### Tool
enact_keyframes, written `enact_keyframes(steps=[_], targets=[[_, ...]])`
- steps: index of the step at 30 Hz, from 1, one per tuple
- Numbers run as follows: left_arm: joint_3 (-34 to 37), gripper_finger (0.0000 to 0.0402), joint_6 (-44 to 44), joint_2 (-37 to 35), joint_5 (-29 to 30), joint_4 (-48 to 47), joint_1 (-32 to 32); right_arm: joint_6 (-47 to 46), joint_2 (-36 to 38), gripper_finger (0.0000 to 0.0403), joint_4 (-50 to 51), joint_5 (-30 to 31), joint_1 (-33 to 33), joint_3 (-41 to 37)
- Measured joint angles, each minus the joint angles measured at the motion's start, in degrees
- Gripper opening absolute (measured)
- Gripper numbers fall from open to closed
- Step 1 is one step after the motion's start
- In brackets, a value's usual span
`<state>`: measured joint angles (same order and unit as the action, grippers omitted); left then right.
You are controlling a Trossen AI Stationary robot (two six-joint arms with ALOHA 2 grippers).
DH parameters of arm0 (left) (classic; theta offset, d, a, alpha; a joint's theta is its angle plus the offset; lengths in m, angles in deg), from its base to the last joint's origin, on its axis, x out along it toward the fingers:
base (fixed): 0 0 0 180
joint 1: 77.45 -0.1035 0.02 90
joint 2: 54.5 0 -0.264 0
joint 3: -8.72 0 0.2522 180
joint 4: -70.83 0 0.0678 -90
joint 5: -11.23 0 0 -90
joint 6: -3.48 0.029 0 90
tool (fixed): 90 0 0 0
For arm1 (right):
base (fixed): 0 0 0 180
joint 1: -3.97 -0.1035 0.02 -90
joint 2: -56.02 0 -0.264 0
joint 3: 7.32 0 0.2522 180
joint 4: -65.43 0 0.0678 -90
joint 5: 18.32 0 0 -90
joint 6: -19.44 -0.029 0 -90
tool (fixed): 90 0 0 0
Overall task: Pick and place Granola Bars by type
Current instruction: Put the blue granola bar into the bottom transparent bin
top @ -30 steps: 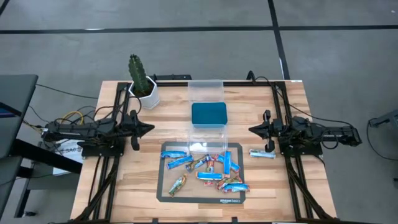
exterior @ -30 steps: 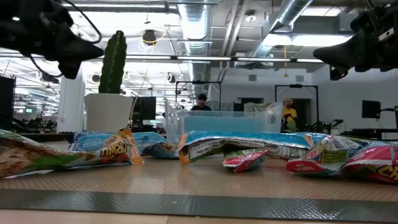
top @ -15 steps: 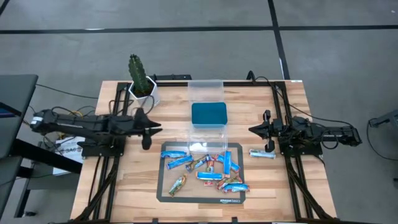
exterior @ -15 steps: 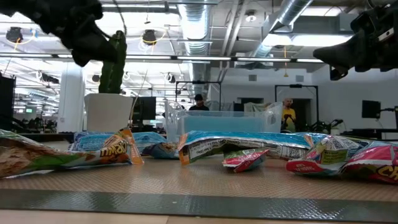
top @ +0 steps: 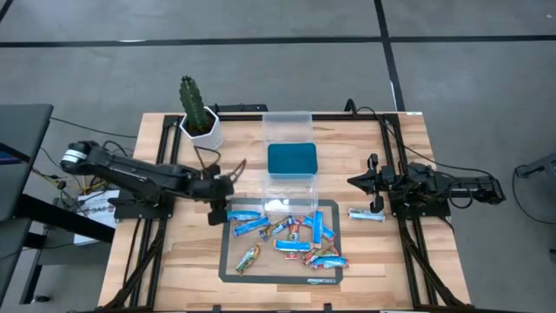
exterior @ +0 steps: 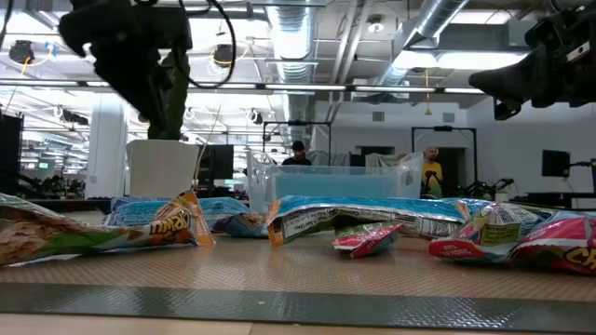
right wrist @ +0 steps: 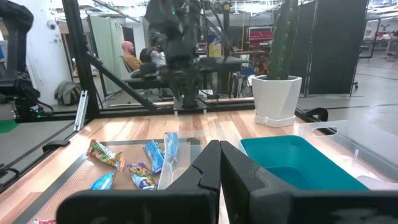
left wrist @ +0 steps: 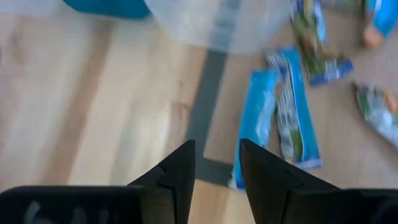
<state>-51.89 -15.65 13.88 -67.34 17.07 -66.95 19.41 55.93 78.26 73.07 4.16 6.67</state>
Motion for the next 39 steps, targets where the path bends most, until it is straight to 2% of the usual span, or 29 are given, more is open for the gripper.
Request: enact_keyframes(steps=[8, 21, 39], targets=[[-1.67, 0.0119, 0.97, 9.79, -6.30, -1.34, 3.92, 0.01, 0.00, 0.0000, -0.01, 0.02, 0.00, 0.01], [-2.16, 0.0119, 3.99, 16.84, -1.64, 1.28, 5.89, 0.00, 0.00, 0.0000, 0.00, 0.02, 0.00, 0.00], [-2.19, 0.0119, 5.95, 20.99, -0.78, 5.25, 5.80, 0.00, 0.00, 0.0000, 0.00, 0.02, -0.02, 0.00]])
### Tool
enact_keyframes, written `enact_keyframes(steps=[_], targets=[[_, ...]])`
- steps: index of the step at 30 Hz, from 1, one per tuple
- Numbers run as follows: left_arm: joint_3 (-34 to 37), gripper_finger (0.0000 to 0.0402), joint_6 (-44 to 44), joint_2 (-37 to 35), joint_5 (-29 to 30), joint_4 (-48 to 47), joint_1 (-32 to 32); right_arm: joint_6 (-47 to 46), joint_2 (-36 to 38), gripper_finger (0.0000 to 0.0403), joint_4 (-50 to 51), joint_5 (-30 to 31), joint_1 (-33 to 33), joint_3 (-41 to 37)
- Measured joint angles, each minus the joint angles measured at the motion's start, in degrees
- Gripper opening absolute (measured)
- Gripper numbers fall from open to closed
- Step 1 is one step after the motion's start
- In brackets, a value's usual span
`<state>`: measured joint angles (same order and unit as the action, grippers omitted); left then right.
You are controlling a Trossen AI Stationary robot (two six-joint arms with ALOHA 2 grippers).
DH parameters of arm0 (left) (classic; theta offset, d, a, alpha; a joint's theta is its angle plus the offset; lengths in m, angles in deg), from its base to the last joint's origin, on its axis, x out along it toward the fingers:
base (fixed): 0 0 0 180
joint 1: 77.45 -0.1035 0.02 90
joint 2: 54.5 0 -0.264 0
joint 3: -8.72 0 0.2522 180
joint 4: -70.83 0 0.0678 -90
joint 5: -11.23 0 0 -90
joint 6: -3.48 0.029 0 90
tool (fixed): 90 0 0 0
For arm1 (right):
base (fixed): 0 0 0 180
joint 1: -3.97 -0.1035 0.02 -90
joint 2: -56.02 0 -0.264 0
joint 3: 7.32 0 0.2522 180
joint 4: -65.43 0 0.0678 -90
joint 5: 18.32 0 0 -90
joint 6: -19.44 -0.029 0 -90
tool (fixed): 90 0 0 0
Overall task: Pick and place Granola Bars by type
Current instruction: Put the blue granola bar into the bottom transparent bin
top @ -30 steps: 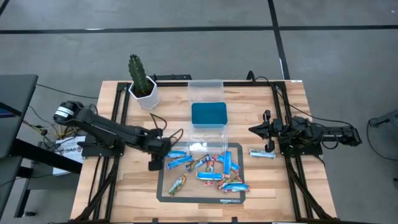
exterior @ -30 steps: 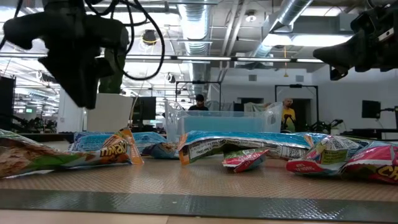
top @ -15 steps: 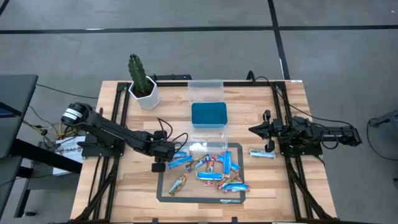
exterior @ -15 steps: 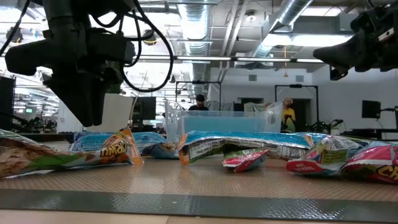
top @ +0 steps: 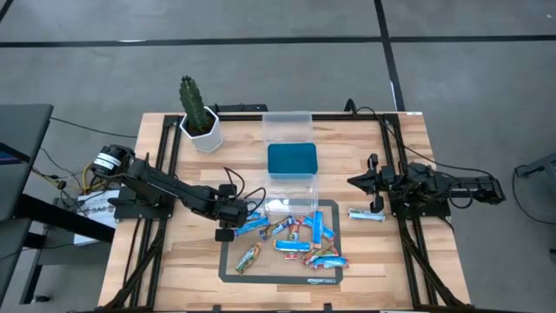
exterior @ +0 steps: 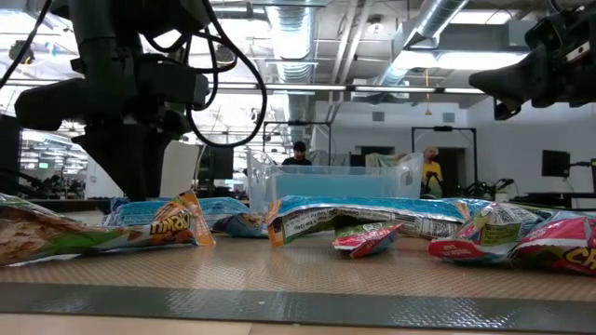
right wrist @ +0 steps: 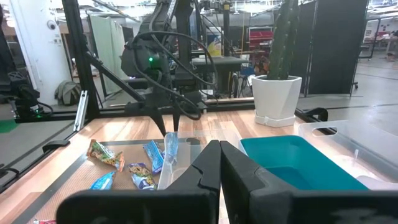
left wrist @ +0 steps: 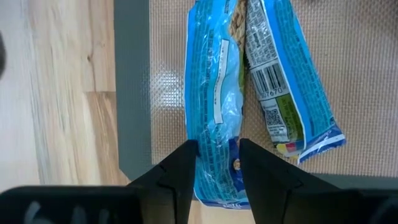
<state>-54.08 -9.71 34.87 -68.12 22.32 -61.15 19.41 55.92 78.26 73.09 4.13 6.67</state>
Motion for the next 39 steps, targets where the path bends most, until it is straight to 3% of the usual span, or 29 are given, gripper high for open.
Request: enact_keyframes(steps=[27, 39], targets=[[1.36, 0.0117, 0.20, 1.84, -0.28, 2.45, -0.24, 0.00, 0.00, 0.0000, -0.02, 0.00, 0.02, 0.00], [1.31, 0.0037, 0.11, 1.77, -0.26, 2.82, -0.24, 0.00, 0.02, 0.0000, 0.00, 0.00, 0.00, 0.01]])
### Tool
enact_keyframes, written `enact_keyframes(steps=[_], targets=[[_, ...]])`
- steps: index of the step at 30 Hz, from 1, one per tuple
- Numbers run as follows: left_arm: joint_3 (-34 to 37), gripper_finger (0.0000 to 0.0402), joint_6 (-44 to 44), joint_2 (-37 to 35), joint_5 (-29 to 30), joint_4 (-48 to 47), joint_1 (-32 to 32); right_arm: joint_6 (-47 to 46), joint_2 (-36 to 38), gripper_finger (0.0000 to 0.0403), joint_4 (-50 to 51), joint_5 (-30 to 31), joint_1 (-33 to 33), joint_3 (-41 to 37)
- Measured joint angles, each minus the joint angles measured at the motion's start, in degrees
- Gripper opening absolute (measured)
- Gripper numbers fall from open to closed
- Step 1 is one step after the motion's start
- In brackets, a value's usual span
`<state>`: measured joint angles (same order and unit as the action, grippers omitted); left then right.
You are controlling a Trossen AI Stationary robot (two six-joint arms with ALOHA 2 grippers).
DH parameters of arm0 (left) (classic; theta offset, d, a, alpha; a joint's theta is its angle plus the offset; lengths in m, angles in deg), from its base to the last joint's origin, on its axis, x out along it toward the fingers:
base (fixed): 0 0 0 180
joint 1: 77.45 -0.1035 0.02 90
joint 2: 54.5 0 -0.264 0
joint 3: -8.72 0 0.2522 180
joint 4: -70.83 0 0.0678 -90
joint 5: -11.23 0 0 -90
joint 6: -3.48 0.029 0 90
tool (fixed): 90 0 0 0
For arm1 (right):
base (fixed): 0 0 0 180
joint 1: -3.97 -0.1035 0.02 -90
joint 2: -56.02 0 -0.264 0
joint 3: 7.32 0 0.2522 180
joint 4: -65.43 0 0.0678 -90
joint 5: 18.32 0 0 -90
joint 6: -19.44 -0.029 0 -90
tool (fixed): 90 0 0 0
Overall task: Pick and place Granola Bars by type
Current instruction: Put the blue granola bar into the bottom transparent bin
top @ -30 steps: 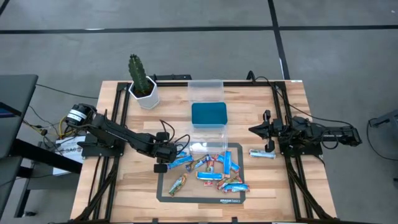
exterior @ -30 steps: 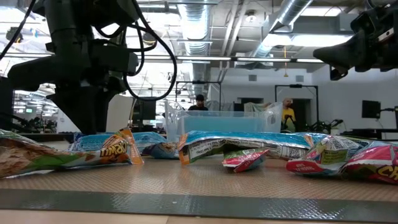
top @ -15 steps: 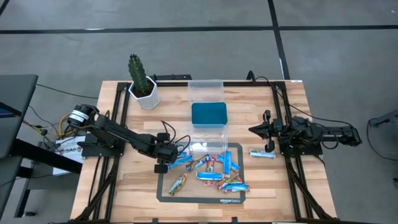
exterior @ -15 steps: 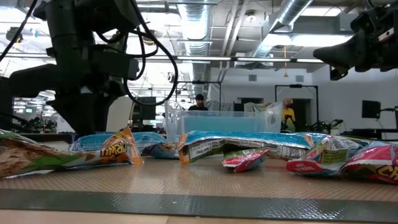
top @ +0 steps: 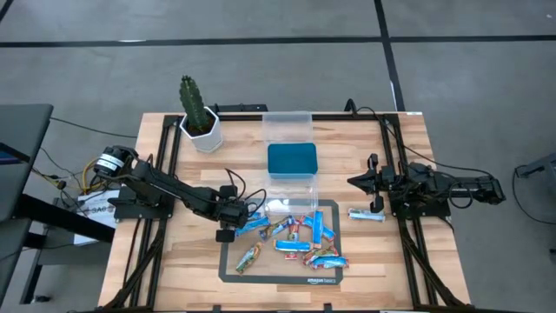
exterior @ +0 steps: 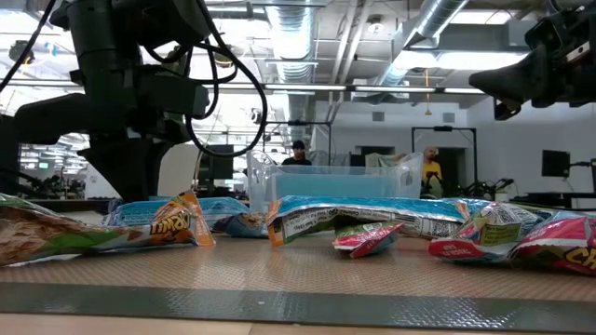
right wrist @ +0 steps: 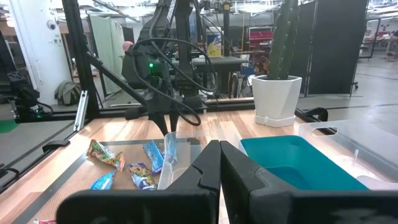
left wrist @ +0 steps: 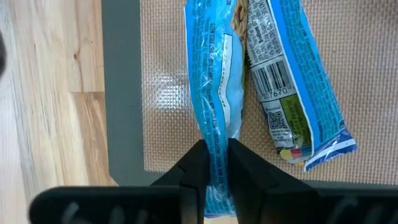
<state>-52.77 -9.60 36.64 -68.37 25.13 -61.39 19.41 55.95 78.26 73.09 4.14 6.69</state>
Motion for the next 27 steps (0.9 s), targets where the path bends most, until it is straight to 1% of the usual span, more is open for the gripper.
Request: enact_keyframes(steps=[3, 8, 16, 21, 27], targets=[[0.00, 0.0036, -0.17, 0.00, 0.00, 0.01, 0.00, 0.01, -0.01, 0.0000, 0.00, 0.00, 0.00, -0.01], [0.02, 0.0046, -1.76, -0.50, 0.21, 0.25, 0.00, 0.00, 0.00, 0.0000, -0.02, 0.00, 0.02, 0.01], [0.02, 0.0034, -4.78, -5.11, 2.75, 0.40, -0.04, 0.00, -0.02, 0.0000, 0.00, 0.00, 0.02, 0.01], [0.02, 0.0037, -6.78, -10.53, 5.73, 0.37, -0.04, 0.01, -0.01, 0.0000, 0.00, 0.00, 0.01, 0.00], [0.02, 0.0036, -7.95, -19.32, 10.18, 0.51, -0.72, 0.00, -0.02, 0.0000, -0.02, 0.00, 0.00, -0.01]])
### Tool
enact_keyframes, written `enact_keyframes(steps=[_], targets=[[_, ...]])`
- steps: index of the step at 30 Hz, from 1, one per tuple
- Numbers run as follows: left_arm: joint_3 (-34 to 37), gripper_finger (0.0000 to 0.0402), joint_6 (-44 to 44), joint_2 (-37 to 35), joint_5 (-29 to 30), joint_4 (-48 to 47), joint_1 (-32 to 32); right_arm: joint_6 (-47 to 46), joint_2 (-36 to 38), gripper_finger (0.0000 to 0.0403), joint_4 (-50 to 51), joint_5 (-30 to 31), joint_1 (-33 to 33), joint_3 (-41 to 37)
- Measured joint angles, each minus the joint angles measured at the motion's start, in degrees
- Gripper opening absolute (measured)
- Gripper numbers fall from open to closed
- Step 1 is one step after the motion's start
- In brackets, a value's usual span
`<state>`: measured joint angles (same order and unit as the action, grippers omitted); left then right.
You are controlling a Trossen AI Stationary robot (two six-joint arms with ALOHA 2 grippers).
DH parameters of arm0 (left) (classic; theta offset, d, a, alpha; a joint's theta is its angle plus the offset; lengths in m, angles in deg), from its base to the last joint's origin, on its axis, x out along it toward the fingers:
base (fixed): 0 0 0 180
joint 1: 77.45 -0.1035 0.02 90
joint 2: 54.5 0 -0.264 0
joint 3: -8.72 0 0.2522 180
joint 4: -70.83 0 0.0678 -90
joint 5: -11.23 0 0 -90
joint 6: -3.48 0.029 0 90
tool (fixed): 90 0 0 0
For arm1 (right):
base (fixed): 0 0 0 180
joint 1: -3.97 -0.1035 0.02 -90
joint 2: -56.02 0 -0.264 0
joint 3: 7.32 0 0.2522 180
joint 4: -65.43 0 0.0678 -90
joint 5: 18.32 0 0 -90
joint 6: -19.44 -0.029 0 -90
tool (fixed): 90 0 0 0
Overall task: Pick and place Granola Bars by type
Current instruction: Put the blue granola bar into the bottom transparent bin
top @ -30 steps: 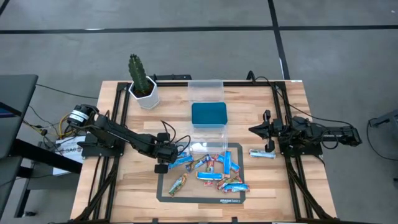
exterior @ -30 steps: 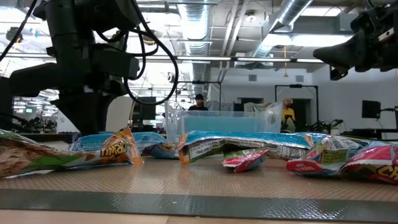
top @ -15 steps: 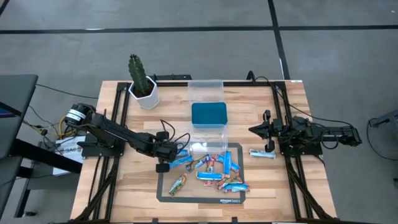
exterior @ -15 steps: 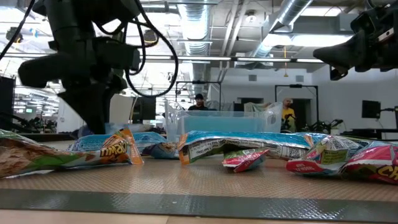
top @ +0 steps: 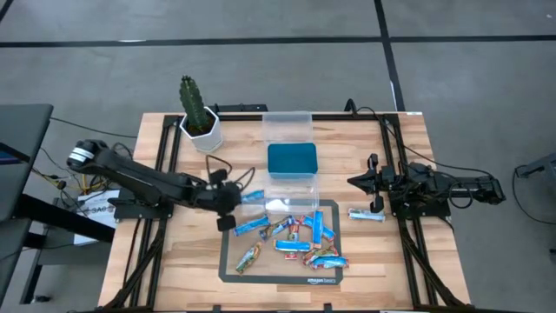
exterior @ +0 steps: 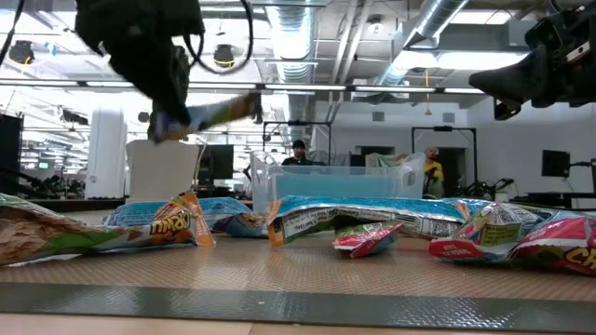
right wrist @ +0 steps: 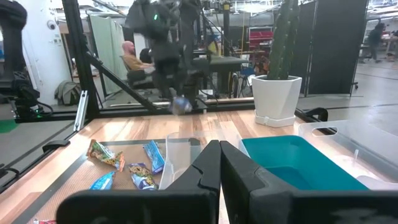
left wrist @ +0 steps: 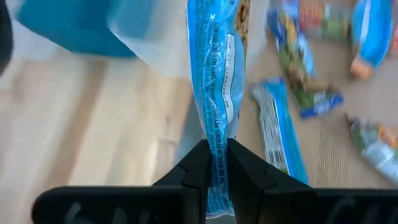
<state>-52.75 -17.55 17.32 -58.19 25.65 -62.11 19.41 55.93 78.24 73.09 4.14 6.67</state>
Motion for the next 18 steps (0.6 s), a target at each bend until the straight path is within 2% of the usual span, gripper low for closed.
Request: enact_keyframes(steps=[10, 18], targets=[[0.00, 0.0037, 1.48, -7.72, 6.46, 1.88, -3.27, 0.00, 0.01, 0.0000, 0.02, -0.02, 0.00, 0.01], [0.00, 0.0037, 7.09, -7.76, 5.72, 9.00, -6.50, 0.00, 0.01, 0.0000, 0.02, 0.00, 0.01, 0.01]])
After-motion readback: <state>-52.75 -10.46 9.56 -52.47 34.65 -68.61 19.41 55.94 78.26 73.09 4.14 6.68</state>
